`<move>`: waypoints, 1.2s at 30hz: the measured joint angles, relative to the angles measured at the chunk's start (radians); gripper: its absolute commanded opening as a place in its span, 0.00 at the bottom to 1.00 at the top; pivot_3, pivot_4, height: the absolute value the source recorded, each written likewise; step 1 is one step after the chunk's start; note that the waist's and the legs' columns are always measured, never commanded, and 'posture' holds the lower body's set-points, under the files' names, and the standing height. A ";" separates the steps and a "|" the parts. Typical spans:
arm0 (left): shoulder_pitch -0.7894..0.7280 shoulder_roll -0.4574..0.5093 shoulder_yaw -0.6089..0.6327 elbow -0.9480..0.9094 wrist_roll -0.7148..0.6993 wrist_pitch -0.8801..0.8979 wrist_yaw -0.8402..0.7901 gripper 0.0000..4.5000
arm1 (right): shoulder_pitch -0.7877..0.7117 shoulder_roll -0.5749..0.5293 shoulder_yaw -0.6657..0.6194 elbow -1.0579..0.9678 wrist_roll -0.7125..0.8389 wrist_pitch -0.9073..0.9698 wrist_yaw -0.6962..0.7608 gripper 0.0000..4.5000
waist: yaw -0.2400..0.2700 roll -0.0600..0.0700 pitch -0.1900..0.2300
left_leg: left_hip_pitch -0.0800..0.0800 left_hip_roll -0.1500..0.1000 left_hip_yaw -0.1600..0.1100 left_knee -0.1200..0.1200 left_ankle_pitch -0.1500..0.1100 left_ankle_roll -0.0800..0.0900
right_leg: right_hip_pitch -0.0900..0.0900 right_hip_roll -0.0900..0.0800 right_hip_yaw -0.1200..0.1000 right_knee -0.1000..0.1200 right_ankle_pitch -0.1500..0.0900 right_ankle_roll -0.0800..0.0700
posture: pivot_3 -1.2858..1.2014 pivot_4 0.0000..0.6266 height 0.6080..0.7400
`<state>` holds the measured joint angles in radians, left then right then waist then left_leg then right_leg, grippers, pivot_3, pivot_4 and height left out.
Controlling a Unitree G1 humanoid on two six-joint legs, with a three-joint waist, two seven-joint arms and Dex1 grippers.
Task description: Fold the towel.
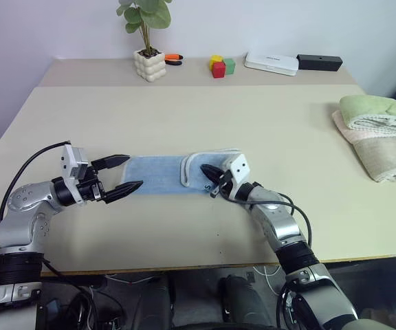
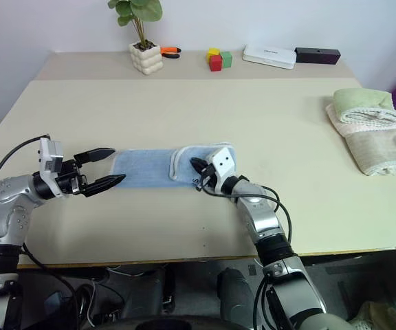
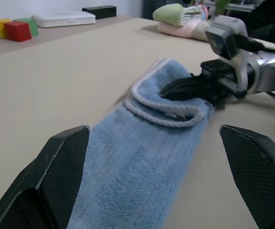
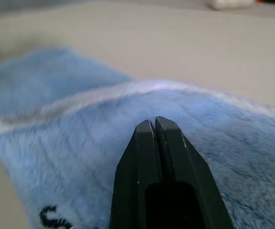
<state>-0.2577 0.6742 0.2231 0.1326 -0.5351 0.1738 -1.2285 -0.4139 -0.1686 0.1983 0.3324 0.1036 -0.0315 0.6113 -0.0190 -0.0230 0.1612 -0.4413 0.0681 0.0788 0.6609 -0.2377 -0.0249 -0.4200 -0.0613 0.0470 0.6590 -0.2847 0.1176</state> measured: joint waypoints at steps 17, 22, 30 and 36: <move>0.093 0.024 0.068 -0.130 -0.141 0.314 0.136 1.00 | -0.100 -0.057 -0.087 -0.160 0.071 0.166 0.049 0.99 | 0.001 0.001 0.001 | -0.001 0.000 0.000 0.000 0.000 0.000 | -0.001 -0.001 0.000 0.001 0.000 0.000 | 0.52 0.24 0.96; 0.228 0.035 0.161 -0.277 -0.334 0.579 0.248 1.00 | -0.095 -0.148 -0.132 -0.290 0.156 0.273 0.132 0.99 | 0.003 0.001 0.001 | -0.001 0.000 -0.001 0.000 0.000 0.000 | -0.001 -0.001 0.000 0.001 0.000 0.000 | 0.52 0.24 0.96; 0.324 -0.035 0.336 -0.429 -0.678 0.853 0.630 1.00 | -0.002 -0.411 -0.198 -0.555 0.398 0.469 0.386 0.99 | 0.011 0.000 0.002 | 0.000 -0.001 -0.002 0.000 0.000 0.000 | 0.001 -0.003 -0.002 0.000 0.000 -0.001 | 0.52 0.24 0.96; 0.370 -0.141 0.341 -0.445 -0.939 0.888 0.983 1.00 | 0.045 -0.492 -0.218 -0.604 0.439 0.490 0.448 0.99 | 0.001 0.000 0.002 | 0.002 0.000 -0.003 0.000 0.000 0.000 | 0.003 -0.002 -0.001 -0.001 -0.001 -0.003 | 0.52 0.24 0.96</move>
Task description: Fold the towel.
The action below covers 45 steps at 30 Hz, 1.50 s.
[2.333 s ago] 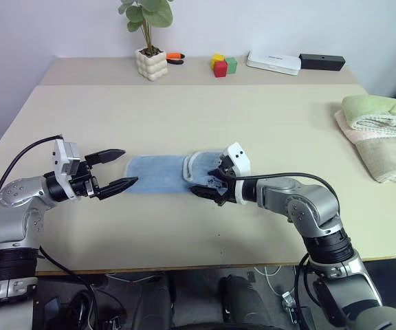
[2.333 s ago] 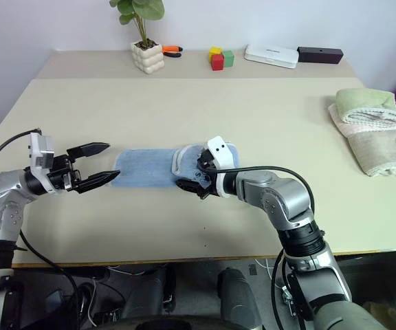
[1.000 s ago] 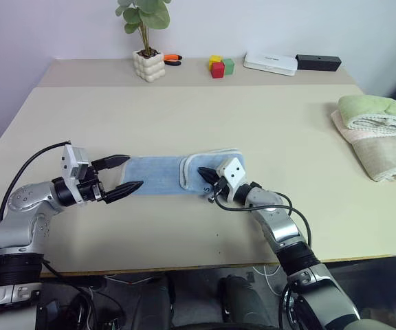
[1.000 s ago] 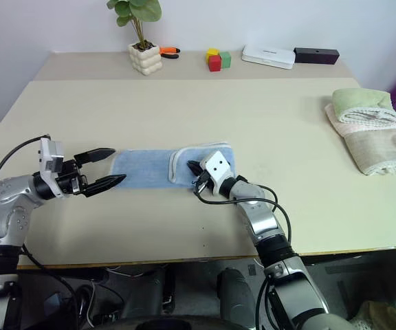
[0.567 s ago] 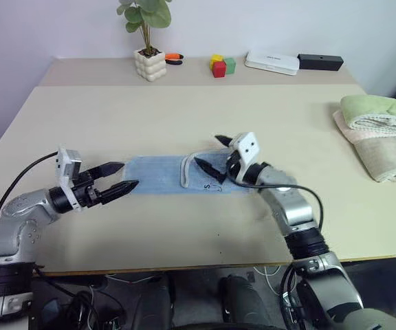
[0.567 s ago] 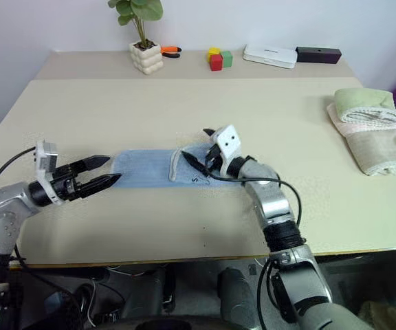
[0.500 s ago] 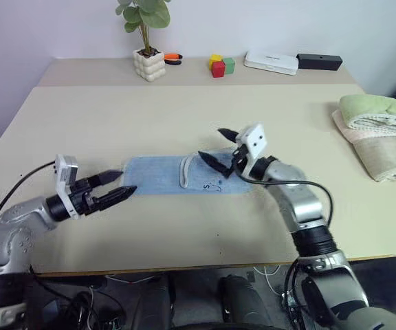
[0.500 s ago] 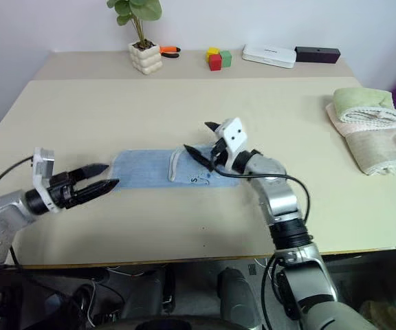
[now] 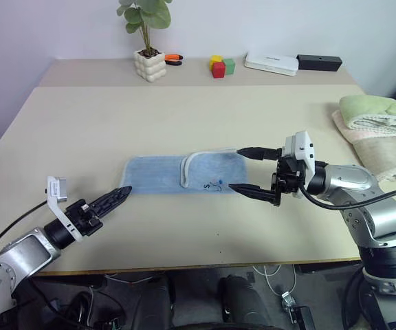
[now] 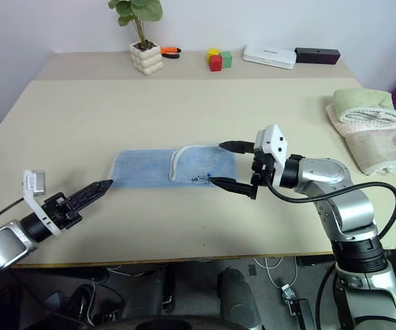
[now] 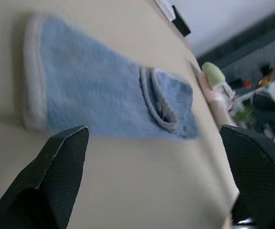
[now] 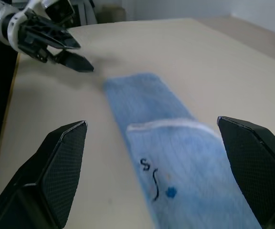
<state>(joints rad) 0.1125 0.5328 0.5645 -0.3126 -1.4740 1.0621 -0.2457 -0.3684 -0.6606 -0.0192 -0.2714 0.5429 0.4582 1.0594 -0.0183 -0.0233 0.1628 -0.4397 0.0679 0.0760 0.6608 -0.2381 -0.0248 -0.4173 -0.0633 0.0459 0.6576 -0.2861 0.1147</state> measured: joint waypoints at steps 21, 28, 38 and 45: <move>-0.138 -0.177 -0.122 0.183 -0.214 -0.207 0.441 0.83 | 0.000 -0.019 0.005 0.006 -0.037 -0.043 -0.039 1.00 | 0.015 0.001 -0.001 | 0.013 -0.002 0.000 0.000 -0.001 0.000 | 0.018 -0.001 0.000 -0.010 0.000 -0.004 | 0.52 0.24 0.96; -0.211 -0.174 -0.153 0.257 -0.168 -0.196 0.433 0.05 | 0.001 -0.019 0.005 0.008 -0.061 -0.052 -0.063 1.00 | 0.029 0.001 -0.001 | 0.014 -0.002 0.000 -0.001 -0.001 0.000 | 0.020 -0.002 0.000 -0.011 0.000 -0.004 | 0.52 0.24 0.96; -0.273 -0.125 -0.204 0.232 -0.085 -0.168 0.310 0.01 | 0.117 -0.132 -0.092 0.077 -0.064 -0.099 0.009 1.00 | 0.032 0.000 0.000 | 0.013 -0.003 0.001 -0.002 -0.001 0.000 | 0.019 -0.003 -0.001 -0.015 0.001 -0.005 | 0.52 0.24 0.96; -0.420 -0.092 -0.317 0.137 0.061 -0.174 0.049 0.01 | 0.172 -0.162 -0.190 0.137 -0.039 -0.103 0.048 1.00 | 0.022 0.001 -0.001 | 0.014 -0.003 0.002 -0.012 0.000 0.000 | 0.020 -0.001 0.000 -0.024 0.002 -0.007 | 0.52 0.24 0.96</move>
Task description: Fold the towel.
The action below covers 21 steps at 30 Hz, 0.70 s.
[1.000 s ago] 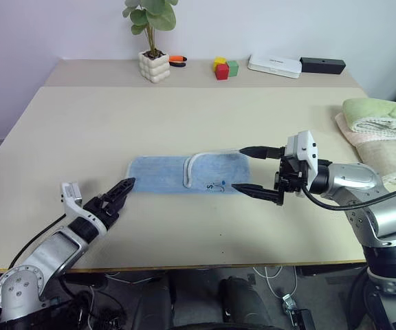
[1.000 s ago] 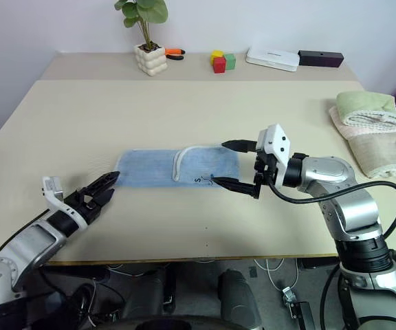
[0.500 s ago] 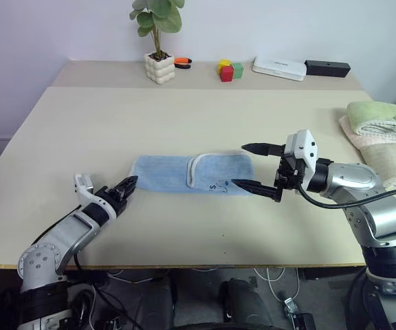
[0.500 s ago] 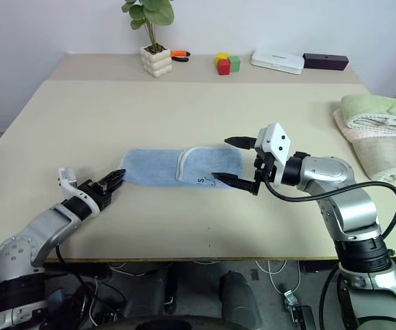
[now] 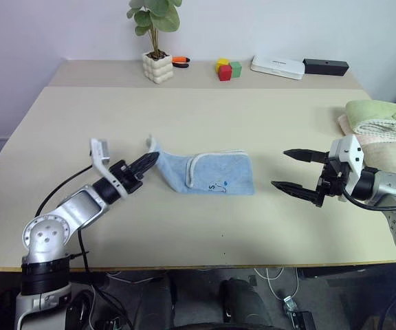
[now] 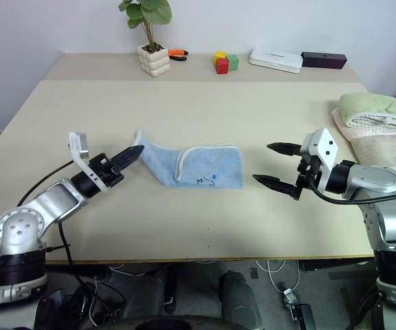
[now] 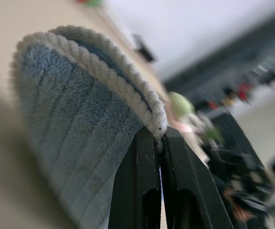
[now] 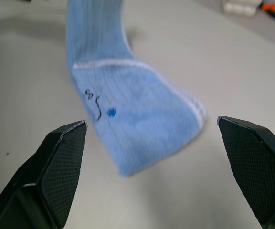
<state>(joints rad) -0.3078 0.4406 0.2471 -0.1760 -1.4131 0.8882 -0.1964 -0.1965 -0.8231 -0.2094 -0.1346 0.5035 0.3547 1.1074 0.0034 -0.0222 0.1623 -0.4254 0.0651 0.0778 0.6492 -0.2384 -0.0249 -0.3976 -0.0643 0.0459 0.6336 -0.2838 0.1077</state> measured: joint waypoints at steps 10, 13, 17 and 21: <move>-0.320 -0.092 -0.380 0.331 0.489 -0.155 -0.531 0.01 | 0.028 0.024 -0.007 -0.013 -0.011 -0.012 -0.075 1.00 | 0.009 -0.001 0.001 | -0.002 -0.001 0.000 0.001 0.000 0.000 | 0.000 0.002 0.000 -0.003 0.000 0.001 | 0.52 0.24 0.96; -0.382 -0.150 -0.434 0.422 0.599 -0.218 -0.631 0.01 | 0.056 0.020 -0.025 -0.025 -0.011 -0.015 -0.086 1.00 | 0.007 -0.001 0.001 | -0.002 0.000 -0.001 -0.001 0.000 0.000 | -0.001 0.002 0.000 -0.003 0.000 0.001 | 0.52 0.24 0.96; -0.415 -0.233 -0.467 0.518 0.702 -0.274 -0.694 0.01 | 0.114 0.018 -0.068 -0.049 -0.011 -0.016 -0.103 1.00 | 0.007 0.000 0.001 | -0.002 0.000 -0.001 -0.001 0.000 0.000 | -0.001 0.002 0.000 -0.003 0.001 0.003 | 0.52 0.24 0.96; -0.415 -0.270 -0.493 0.557 0.784 -0.310 -0.761 0.01 | 0.138 0.018 -0.094 -0.072 -0.010 -0.015 -0.118 1.00 | 0.005 0.000 0.001 | -0.002 0.000 -0.001 -0.001 0.000 0.000 | -0.001 0.002 0.000 -0.003 0.001 0.003 | 0.52 0.24 0.96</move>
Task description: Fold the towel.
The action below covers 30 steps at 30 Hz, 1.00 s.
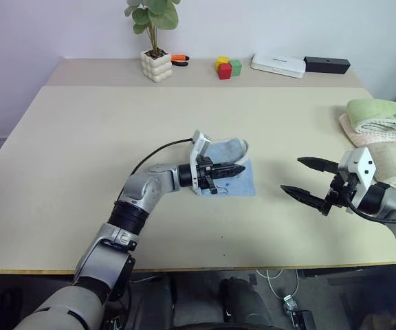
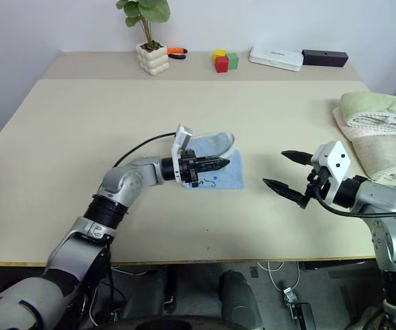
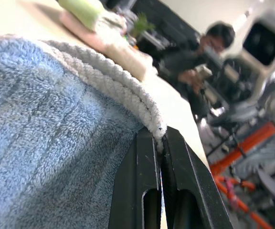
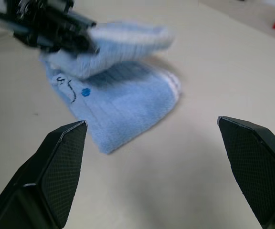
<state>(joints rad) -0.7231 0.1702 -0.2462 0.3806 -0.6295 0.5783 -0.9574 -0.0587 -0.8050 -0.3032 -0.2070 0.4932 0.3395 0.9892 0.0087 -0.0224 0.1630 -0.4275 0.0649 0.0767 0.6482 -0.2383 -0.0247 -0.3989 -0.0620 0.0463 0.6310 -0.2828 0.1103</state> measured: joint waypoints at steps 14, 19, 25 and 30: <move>-0.029 -0.119 -0.035 0.132 0.191 -0.065 -0.043 0.42 | 0.034 0.000 -0.017 -0.048 -0.007 0.002 -0.052 1.00 | 0.003 0.000 0.000 | 0.000 0.000 0.000 0.000 0.000 0.000 | 0.000 0.000 0.000 0.000 0.000 0.000 | 0.52 0.24 0.96; -0.028 -0.130 -0.031 0.131 0.228 -0.069 -0.025 0.99 | -0.003 0.000 0.008 -0.040 -0.017 0.000 -0.053 1.00 | 0.002 0.000 0.000 | 0.000 0.000 -0.001 0.000 0.000 0.000 | 0.000 0.000 0.000 0.000 0.000 0.000 | 0.52 0.24 0.96; 0.030 -0.101 0.026 -0.058 0.129 0.036 -0.105 1.00 | -0.109 0.034 0.035 0.017 -0.016 0.001 -0.078 1.00 | -0.004 0.001 0.000 | 0.000 0.000 0.000 0.000 0.000 0.000 | 0.000 0.000 0.000 0.001 0.001 0.001 | 0.52 0.24 0.96; 0.054 -0.103 0.106 -0.213 0.042 0.056 -0.093 1.00 | -0.208 0.139 0.049 0.042 0.029 0.042 -0.145 1.00 | 0.000 0.001 0.000 | 0.000 0.000 -0.001 0.001 0.000 0.000 | 0.000 0.000 0.000 0.001 0.001 0.002 | 0.52 0.24 0.96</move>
<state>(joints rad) -0.6691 0.0669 -0.1401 0.1674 -0.5872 0.6346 -1.0504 -0.2669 -0.6661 -0.2541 -0.1646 0.5225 0.3813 0.8440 0.0089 -0.0214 0.1632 -0.4274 0.0653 0.0761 0.6488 -0.2383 -0.0245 -0.3984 -0.0618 0.0463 0.6321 -0.2814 0.1128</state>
